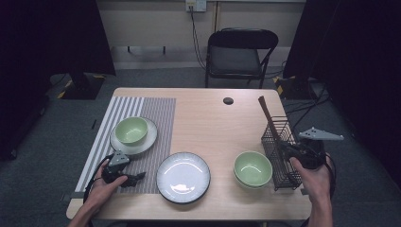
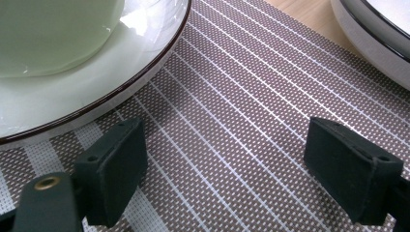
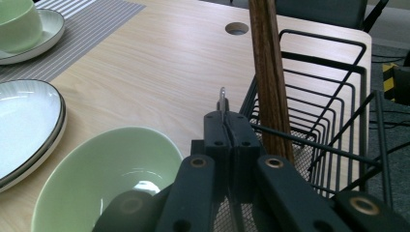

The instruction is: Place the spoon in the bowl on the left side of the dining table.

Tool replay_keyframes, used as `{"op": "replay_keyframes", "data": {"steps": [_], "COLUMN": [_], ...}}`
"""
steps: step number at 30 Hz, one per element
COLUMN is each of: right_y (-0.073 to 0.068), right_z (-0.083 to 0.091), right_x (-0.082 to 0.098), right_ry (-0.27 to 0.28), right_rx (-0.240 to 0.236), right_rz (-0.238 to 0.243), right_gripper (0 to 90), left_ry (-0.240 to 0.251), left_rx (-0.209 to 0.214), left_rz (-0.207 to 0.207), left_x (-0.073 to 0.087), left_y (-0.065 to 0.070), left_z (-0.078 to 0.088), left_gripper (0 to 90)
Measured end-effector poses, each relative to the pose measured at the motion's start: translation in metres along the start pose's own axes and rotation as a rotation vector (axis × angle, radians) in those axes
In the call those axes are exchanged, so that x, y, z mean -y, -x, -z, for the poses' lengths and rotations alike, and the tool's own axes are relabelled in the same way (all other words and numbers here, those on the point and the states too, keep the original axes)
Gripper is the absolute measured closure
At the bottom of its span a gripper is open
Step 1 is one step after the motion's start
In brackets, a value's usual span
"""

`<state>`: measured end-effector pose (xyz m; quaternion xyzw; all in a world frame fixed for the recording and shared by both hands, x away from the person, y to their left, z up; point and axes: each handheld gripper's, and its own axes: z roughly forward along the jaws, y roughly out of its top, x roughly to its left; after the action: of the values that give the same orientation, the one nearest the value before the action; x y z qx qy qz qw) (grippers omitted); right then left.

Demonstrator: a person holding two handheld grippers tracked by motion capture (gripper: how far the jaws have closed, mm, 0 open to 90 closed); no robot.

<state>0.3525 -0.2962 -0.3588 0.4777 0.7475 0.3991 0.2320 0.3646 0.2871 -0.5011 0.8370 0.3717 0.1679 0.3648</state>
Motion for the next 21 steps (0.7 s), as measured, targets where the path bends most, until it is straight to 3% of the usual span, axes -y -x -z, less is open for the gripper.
{"op": "replay_keyframes", "data": {"steps": [13, 21], "right_y": [0.008, 0.005], "right_z": [0.006, 0.012], "right_x": [-0.009, -0.020], "right_ry": [0.049, 0.144], "right_rx": [0.020, 0.021], "right_rz": [-0.021, -0.024], "right_gripper": [90.0, 90.0], "left_ry": [0.004, 0.003], "left_rx": [-0.001, -0.007], "left_rz": [0.005, 0.017], "left_x": [0.000, -0.001], "left_y": [0.001, 0.001], "left_z": [0.000, 0.000], "left_gripper": [14.9, 15.6]}}
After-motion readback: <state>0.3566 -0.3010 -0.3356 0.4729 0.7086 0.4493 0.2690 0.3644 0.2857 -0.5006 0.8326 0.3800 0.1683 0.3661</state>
